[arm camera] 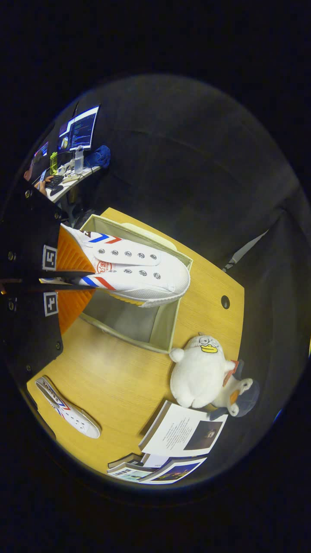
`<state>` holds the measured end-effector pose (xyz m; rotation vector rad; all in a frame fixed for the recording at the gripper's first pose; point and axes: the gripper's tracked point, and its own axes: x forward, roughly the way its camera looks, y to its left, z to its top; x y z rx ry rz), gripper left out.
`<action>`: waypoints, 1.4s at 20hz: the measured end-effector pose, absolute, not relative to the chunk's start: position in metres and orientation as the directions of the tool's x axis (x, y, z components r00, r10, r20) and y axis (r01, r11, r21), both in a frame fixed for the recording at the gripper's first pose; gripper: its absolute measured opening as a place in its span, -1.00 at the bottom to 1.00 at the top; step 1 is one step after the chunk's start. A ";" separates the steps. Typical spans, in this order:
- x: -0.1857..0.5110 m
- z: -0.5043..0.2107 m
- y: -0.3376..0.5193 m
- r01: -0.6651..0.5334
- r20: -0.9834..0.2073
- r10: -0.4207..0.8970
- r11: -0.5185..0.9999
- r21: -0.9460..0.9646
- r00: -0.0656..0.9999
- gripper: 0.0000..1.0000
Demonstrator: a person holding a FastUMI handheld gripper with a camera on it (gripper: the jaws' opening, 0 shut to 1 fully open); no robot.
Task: Open the storage box then place both shoes into the box .Put the left shoe in first, then the right shoe, with the right side of both shoes facing outward in a uniform manner.
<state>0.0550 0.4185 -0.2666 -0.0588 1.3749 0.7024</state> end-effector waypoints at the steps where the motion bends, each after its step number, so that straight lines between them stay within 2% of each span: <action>1: 0.054 -0.273 0.424 -0.487 -0.909 0.417 0.798 0.355 0.020 -0.92; 8: 0.055 -0.301 0.460 -0.487 -0.919 0.394 0.800 0.351 -0.016 -0.89; 9: 0.052 -0.303 0.460 -0.492 -0.915 0.403 0.792 0.361 -0.022 -0.47; 12: 0.061 -0.306 0.447 -0.552 -0.927 0.373 0.779 0.296 0.030 0.99; 20: 0.071 -0.253 0.404 -0.524 -0.898 0.425 0.793 0.312 0.109 0.94; 28: 0.074 -0.227 0.318 -0.432 -0.891 0.414 0.849 0.305 0.184 0.94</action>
